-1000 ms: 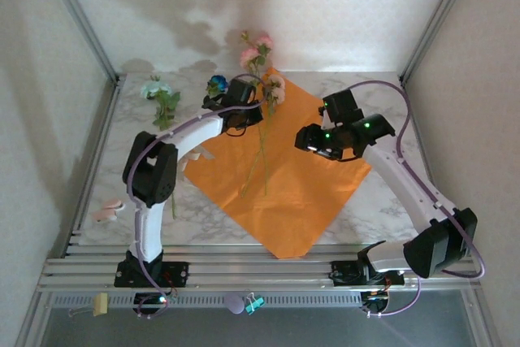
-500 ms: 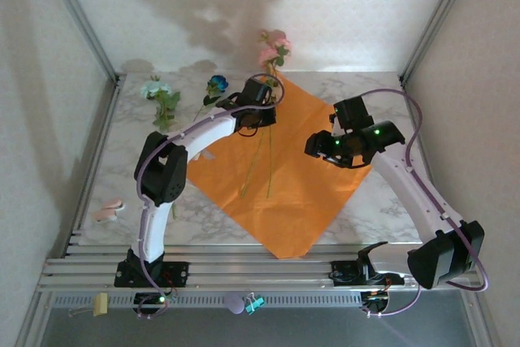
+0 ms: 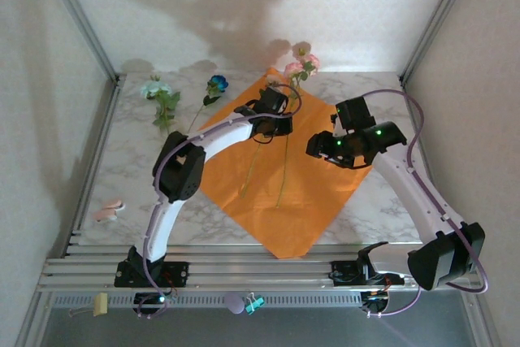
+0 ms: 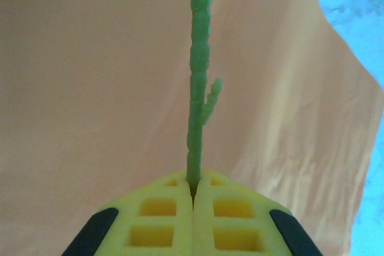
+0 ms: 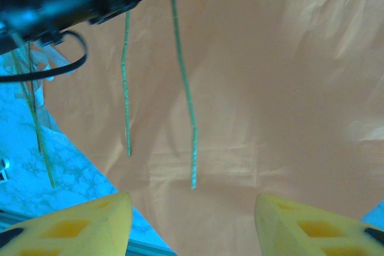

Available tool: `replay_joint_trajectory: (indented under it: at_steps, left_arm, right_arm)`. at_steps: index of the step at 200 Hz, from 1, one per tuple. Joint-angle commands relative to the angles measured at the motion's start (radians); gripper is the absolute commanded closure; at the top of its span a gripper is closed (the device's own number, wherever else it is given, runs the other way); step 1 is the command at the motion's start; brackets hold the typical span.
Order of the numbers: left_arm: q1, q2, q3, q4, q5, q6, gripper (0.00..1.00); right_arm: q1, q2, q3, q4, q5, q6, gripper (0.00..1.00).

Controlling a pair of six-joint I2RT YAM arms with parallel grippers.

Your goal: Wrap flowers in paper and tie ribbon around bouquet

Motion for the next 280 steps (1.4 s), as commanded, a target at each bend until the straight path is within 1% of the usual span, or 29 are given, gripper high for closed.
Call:
replay_joint_trajectory:
  at_steps: [1, 23, 48, 56, 77, 92, 103, 115, 123, 132, 148, 167, 184, 214, 230, 241, 256, 264, 271, 280]
  left_arm:
    - [0.007, 0.066, 0.102, 0.016, 0.007, -0.065, 1.0]
    - [0.008, 0.118, 0.159, -0.028, -0.001, -0.075, 1.0]
    - [0.008, 0.137, 0.169, -0.052, -0.024, -0.091, 1.0]
    - [0.009, 0.137, 0.175, -0.066, -0.033, -0.096, 0.88]
    - [0.003, 0.096, 0.187, -0.092, -0.063, -0.11, 0.64]
    - [-0.001, 0.033, 0.188, -0.116, -0.091, -0.126, 0.5]
    - [-0.002, -0.021, 0.182, -0.15, -0.121, -0.133, 0.44]
    - [0.001, -0.085, 0.145, -0.181, -0.154, -0.128, 0.45]
    - [0.007, -0.13, 0.085, -0.187, -0.165, -0.113, 0.47]
    - [0.021, -0.177, 0.0, -0.172, -0.154, -0.088, 0.48]
    - [0.056, -0.226, -0.15, -0.131, -0.102, -0.023, 0.51]
    - [0.086, -0.228, -0.23, -0.131, -0.096, 0.082, 0.52]
    - [0.101, -0.197, -0.233, -0.139, -0.08, 0.148, 0.5]
    - [0.105, -0.129, -0.215, -0.127, -0.068, 0.165, 0.48]
    - [0.103, -0.086, -0.188, -0.147, -0.109, 0.158, 0.48]
    - [0.102, -0.069, -0.182, -0.146, -0.12, 0.16, 0.48]
    - [0.102, -0.056, -0.178, -0.126, -0.111, 0.158, 0.52]
    - [0.1, -0.052, -0.174, -0.121, -0.11, 0.156, 0.56]
    - [0.099, -0.049, -0.166, -0.122, -0.11, 0.155, 0.6]
    - [0.099, -0.045, -0.155, -0.129, -0.111, 0.151, 0.69]
  right_arm:
    - [-0.009, -0.039, -0.017, -0.031, -0.008, -0.017, 0.43]
    - [-0.014, -0.041, -0.031, -0.029, -0.012, -0.02, 0.42]
    - [-0.022, -0.02, -0.036, -0.025, -0.018, -0.028, 0.42]
    - [-0.023, -0.011, -0.037, -0.018, -0.017, -0.031, 0.42]
    - [-0.03, 0.029, -0.038, -0.001, -0.02, -0.045, 0.41]
    - [-0.038, 0.074, -0.029, 0.015, -0.028, -0.059, 0.41]
    - [-0.043, 0.117, -0.015, 0.03, -0.029, -0.075, 0.41]
    - [-0.042, 0.174, 0.007, 0.052, -0.021, -0.092, 0.41]
    - [-0.041, 0.213, 0.021, 0.071, -0.016, -0.099, 0.41]
    - [-0.04, 0.268, 0.035, 0.096, -0.015, -0.102, 0.41]
    - [-0.031, 0.372, 0.082, 0.13, -0.009, -0.11, 0.42]
    - [-0.006, 0.489, 0.153, 0.154, 0.014, -0.121, 0.43]
    - [0.014, 0.58, 0.22, 0.162, 0.027, -0.12, 0.43]
    - [0.03, 0.716, 0.318, 0.158, 0.053, -0.112, 0.44]
    - [0.03, 0.789, 0.373, 0.151, 0.081, -0.122, 0.45]
    - [0.03, 0.83, 0.404, 0.145, 0.092, -0.133, 0.47]
    - [0.031, 0.873, 0.443, 0.146, 0.087, -0.146, 0.51]
    - [0.031, 0.892, 0.458, 0.145, 0.087, -0.15, 0.53]
    - [0.033, 0.906, 0.468, 0.144, 0.087, -0.153, 0.56]
    - [0.033, 0.921, 0.48, 0.144, 0.088, -0.154, 0.6]
